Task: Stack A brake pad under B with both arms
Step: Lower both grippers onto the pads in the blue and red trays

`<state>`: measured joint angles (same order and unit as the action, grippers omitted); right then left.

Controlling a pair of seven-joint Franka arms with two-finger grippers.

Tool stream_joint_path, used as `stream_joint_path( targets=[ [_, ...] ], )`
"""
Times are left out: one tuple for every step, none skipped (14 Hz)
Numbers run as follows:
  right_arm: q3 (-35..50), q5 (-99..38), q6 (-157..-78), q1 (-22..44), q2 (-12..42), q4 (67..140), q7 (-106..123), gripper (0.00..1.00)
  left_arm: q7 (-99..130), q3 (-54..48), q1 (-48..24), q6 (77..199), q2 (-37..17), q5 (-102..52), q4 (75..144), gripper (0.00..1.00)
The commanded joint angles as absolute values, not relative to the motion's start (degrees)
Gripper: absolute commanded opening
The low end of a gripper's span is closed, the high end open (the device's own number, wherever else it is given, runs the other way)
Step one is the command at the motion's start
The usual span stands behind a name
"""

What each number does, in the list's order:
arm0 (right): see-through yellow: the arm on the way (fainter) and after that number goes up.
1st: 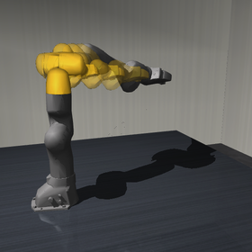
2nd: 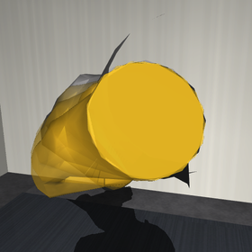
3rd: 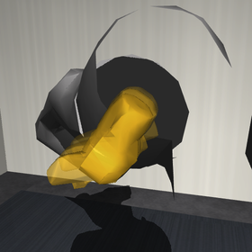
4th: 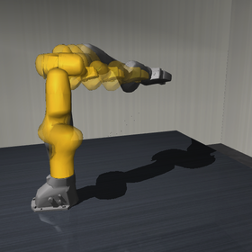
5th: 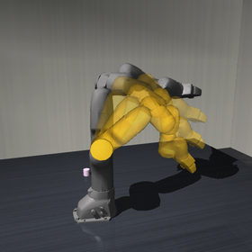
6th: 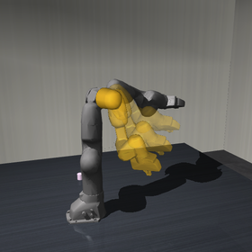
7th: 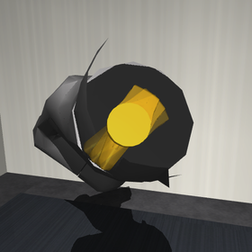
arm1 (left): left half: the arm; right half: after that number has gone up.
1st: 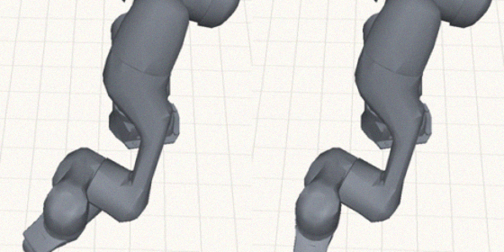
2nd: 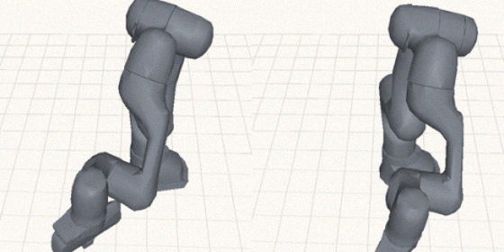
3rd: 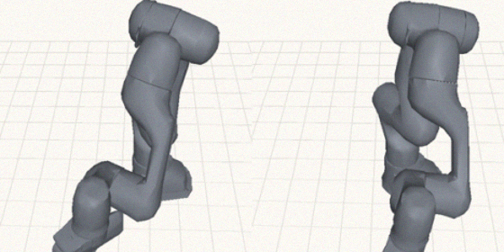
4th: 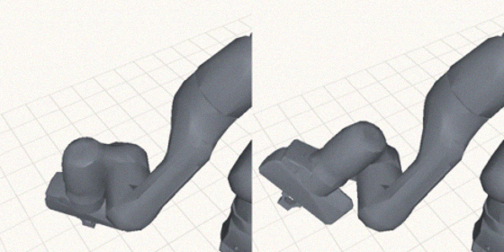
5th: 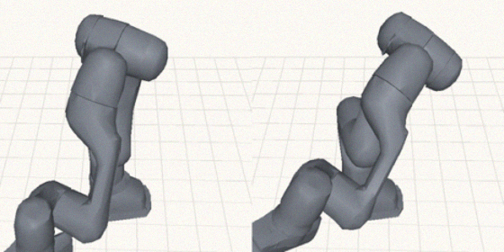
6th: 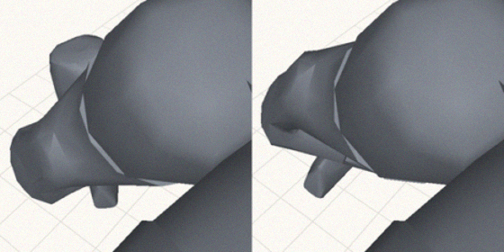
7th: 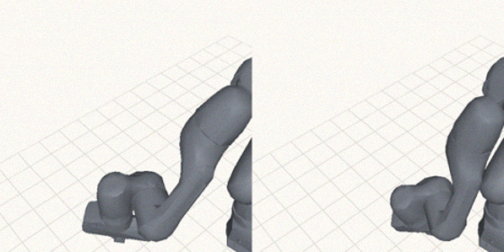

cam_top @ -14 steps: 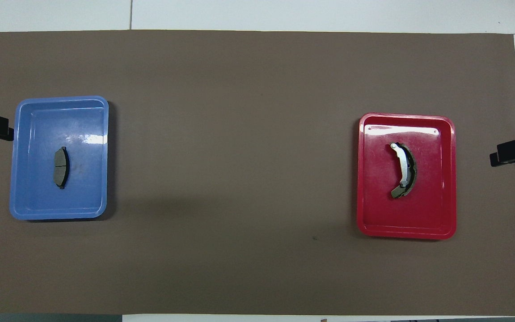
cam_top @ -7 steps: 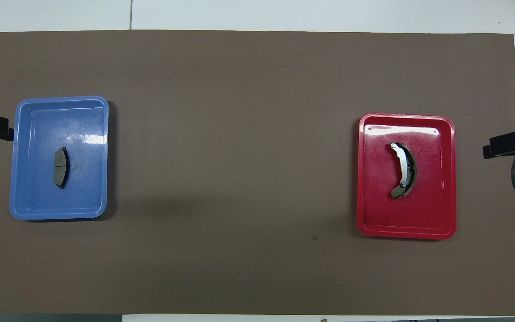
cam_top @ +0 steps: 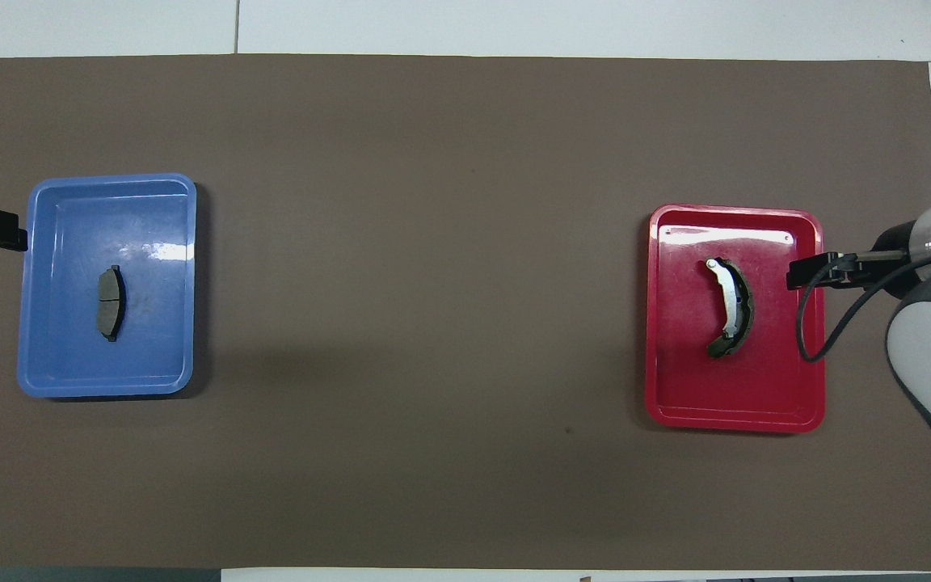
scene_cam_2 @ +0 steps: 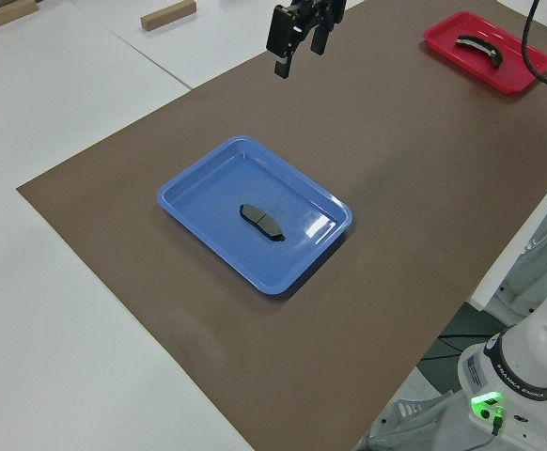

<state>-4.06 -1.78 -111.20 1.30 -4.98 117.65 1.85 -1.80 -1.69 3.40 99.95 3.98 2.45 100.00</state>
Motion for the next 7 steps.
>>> stream_joint_path(
  targets=[
    [-3.78, -2.64, -119.23, 1.93, -2.21, 123.03, 2.64, 1.0, -5.96, -1.76, 5.79, 111.59, 8.18, 2.37, 114.14, 0.99],
    [-3.78, -2.64, -123.01, 2.11, -1.68, 125.22, 2.64, 1.0, -7.72, -1.76, 6.06, 116.06, 6.52, 2.37, 117.48, 0.99],
    [-3.78, -2.64, -124.35, 2.11, -1.41, 125.85, 2.72, 1.0, -8.78, -1.76, 6.93, 121.32, 4.5, 2.37, 120.73, 0.99],
    [-3.78, -2.64, -124.89, 2.02, -1.41, 125.95, 2.81, 1.0, -9.05, -1.76, 7.55, 126.68, 1.61, 2.37, 123.46, 0.99],
    [-3.78, -2.64, -125.24, 2.02, -0.54, 126.03, 2.73, 1.0, -9.05, -1.76, 7.82, 131.87, -1.38, 2.37, 125.75, 0.99],
    [-3.78, -2.64, -126.2, 2.11, 0.78, 126.21, 2.64, 1.0, -9.05, -1.76, 8.34, 135.84, -3.49, 2.37, 127.34, 0.99],
    [-3.78, -2.64, -128.82, 2.2, 1.23, 127.6, 2.46, 1.0, -9.05, -1.76, 8.44, 138.49, -5.52, 2.37, 127.88, 0.99]
  ],
)
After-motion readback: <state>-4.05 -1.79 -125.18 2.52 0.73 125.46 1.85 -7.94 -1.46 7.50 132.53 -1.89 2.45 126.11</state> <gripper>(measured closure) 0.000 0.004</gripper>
